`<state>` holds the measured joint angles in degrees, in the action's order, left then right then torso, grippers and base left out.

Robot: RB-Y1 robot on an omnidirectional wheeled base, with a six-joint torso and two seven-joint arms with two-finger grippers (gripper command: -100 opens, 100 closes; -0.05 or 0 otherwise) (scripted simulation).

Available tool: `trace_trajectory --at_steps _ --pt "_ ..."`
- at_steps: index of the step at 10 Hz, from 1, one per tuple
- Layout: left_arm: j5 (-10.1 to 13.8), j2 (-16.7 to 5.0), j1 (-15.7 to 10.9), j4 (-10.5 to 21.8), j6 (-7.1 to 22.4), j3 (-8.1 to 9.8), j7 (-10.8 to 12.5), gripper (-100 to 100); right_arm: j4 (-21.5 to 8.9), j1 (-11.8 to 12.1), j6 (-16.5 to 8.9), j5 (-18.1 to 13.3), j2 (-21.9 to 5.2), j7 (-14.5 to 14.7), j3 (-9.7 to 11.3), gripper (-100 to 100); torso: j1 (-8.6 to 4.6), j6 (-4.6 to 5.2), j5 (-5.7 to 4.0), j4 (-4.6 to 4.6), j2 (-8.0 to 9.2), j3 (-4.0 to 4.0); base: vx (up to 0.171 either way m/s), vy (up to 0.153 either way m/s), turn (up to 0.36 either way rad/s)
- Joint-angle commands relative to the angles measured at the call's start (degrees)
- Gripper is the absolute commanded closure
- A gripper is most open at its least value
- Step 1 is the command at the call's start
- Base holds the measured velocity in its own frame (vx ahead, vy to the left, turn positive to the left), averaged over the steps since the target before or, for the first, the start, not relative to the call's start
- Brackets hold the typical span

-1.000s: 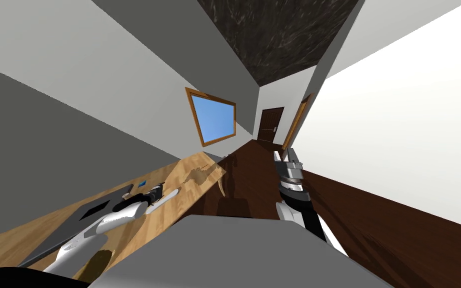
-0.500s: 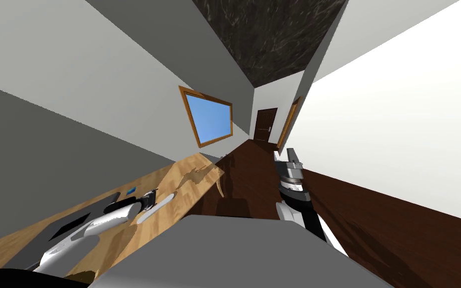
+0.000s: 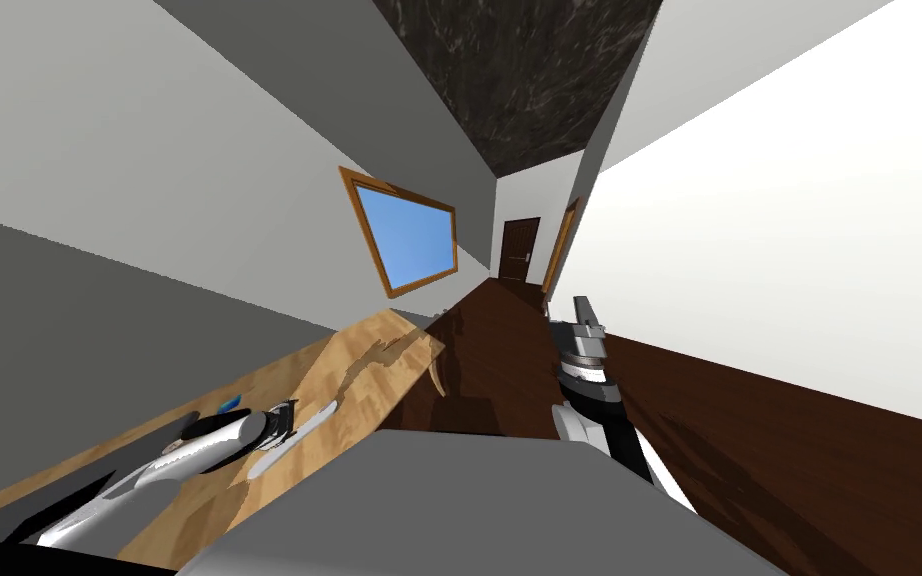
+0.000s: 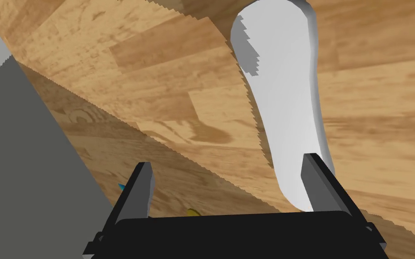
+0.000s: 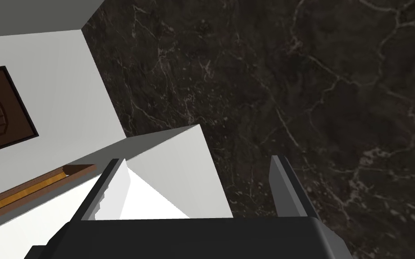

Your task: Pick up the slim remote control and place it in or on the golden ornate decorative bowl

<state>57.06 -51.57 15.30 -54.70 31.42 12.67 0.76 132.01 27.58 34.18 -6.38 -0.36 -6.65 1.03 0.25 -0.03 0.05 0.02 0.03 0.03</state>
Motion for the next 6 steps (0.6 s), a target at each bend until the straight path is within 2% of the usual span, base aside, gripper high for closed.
trace_trajectory --at_steps 1,2,3,4,5,6 --pt "0.16 -0.19 0.06 0.72 2.79 0.09 1.22 -100 0.00 0.00 0.00 0.00 0.00 0.00 0.00 0 0.00 0.00 0.00 0.00 0.00 0.00 -0.002 0.045 -0.105" --pt "2.23 -0.73 -0.44 3.55 4.53 -0.11 1.61 -100 0.00 0.01 0.00 0.00 0.00 0.00 0.00 0 -0.05 -0.05 0.00 0.00 -0.02 -0.01 0.001 0.047 -0.155" --pt "2.23 -0.73 -0.44 3.68 5.66 -0.11 1.61 -100 0.00 0.00 0.00 0.00 0.00 0.00 0.00 0 -0.03 -0.01 0.00 -0.01 -0.04 -0.02 -0.002 0.044 -0.099" --pt "4.17 -1.17 -0.92 6.48 7.53 -0.34 2.00 -100 0.00 0.01 0.00 0.00 0.00 0.00 0.00 0 -0.05 -0.05 -0.01 -0.01 -0.04 -0.02 -0.005 0.049 -0.210" --pt "4.17 -1.17 -0.92 6.48 8.40 -0.34 2.00 -100 0.00 0.00 0.00 0.00 0.00 0.00 0.00 0 -0.03 -0.02 0.00 -0.01 -0.02 -0.01 -0.009 0.049 -0.080" --pt "5.99 -1.52 -1.36 9.10 10.21 -0.59 2.37 -100 0.00 0.01 0.00 0.00 0.00 0.00 -0.01 0 -0.04 -0.06 0.00 0.00 -0.01 -0.01 -0.014 0.053 -0.121"
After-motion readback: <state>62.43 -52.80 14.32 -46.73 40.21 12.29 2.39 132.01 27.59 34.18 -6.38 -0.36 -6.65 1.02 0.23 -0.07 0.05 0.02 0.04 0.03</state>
